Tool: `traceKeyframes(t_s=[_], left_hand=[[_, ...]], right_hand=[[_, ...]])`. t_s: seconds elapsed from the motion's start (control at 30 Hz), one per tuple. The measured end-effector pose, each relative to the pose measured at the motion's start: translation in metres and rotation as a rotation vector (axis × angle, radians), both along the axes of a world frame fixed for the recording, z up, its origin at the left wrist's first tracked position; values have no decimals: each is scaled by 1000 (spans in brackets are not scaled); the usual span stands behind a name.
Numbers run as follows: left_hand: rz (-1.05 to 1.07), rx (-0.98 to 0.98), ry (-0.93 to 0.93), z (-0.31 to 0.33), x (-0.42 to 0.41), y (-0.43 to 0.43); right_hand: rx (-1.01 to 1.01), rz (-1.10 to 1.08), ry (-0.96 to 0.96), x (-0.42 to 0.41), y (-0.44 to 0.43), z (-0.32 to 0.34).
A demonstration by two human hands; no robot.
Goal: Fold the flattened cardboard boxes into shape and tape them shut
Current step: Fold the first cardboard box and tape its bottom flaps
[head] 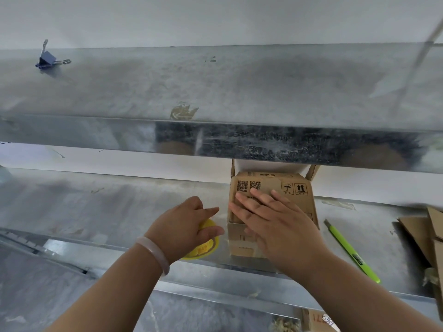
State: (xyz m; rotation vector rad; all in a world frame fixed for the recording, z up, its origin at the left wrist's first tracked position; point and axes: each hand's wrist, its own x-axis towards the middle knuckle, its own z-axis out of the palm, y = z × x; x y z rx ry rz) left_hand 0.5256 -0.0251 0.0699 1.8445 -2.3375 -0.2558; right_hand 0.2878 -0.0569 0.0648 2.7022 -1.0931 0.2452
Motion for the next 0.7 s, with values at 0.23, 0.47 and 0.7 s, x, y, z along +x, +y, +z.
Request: traceKeyframes(t_s=[0.23,0.47,0.7], left_hand=[[-47,-179,427,-7,17,10],[19,-151,424,-12,14,8],[58,-130,191,-11,-3,0]], right_hand=[[21,6,-3,-1,-1,0],[21,-1,10,-2,-1,1],[3,-5,-25,-2,0,0]])
